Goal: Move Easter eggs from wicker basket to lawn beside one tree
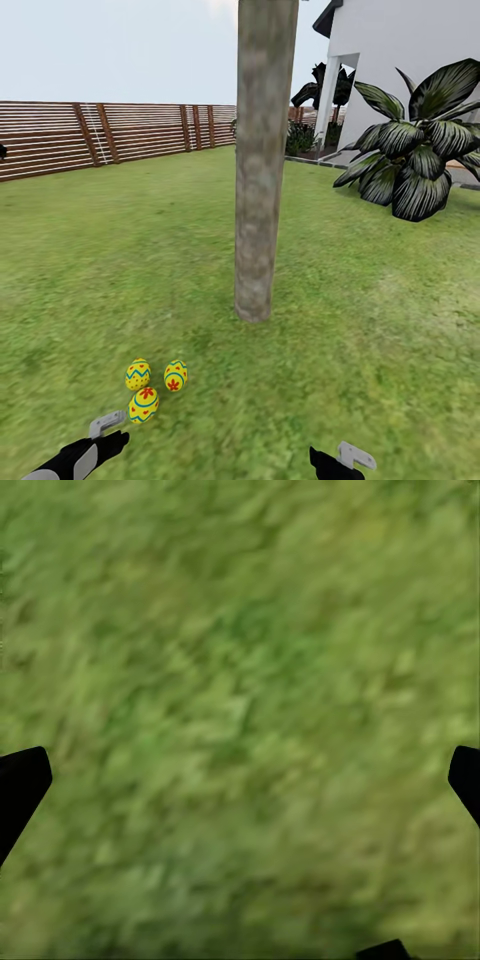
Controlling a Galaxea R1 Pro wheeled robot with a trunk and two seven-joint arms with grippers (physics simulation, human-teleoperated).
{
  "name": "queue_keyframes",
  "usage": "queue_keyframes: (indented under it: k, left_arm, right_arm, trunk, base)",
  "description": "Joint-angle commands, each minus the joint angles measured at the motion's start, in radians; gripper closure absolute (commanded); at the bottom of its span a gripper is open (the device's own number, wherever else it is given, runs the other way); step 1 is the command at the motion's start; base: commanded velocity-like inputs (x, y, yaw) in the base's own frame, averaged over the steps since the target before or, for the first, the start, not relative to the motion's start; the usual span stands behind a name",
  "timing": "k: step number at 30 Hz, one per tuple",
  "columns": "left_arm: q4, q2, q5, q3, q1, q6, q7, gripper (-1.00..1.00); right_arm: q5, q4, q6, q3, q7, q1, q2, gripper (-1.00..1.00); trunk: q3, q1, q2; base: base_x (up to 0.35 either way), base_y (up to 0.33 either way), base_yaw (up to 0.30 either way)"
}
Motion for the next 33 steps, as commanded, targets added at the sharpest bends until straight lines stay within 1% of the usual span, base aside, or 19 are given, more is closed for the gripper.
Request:
queue_keyframes:
  k: [1,5,11,14,22,33]
  left_arm:
    - [-0.002,-0.001,0.010,0.001,0.000,0.006,-0.001,-1.00]
    - [-0.002,-0.007,0.009,0.000,0.001,0.006,-0.001,-1.00]
    - [-0.002,-0.008,0.008,0.001,0.003,0.006,-0.001,-1.00]
    - [-0.002,-0.012,0.007,0.001,0.004,0.006,-0.001,-1.00]
    - [-0.002,-0.014,0.005,0.001,0.006,0.006,-0.001,-1.00]
    - [-0.002,-0.016,0.005,0.001,0.006,0.006,-0.001,-1.00]
  right_arm:
    - [-0.006,-0.002,0.003,0.005,-0.009,-0.001,-0.001,-1.00]
    - [-0.007,-0.002,0.001,0.005,-0.009,-0.001,-0.001,-1.00]
    - [-0.007,-0.002,-0.049,0.005,-0.009,0.000,-0.001,-1.00]
    - [-0.007,0.001,-0.062,0.005,-0.009,0.000,-0.002,-1.00]
    - [-0.007,0.014,-0.067,-0.001,-0.009,-0.001,-0.003,-1.00]
    - [-0.007,0.015,-0.067,-0.002,-0.009,-0.001,-0.003,-1.00]
  trunk:
    - [0.002,-0.004,0.007]
    - [0.015,-0.019,0.035]
    - [0.034,-0.042,0.077]
    - [0.046,-0.054,0.098]
    - [0.082,-0.085,0.154]
    - [0.118,-0.127,0.231]
  base:
    - [0.000,0.000,0.000]
    - [0.000,0.000,0.000]
    - [0.000,0.000,0.000]
    - [0.000,0.000,0.000]
    - [0.000,0.000,0.000]
    - [0.000,0.000,0.000]
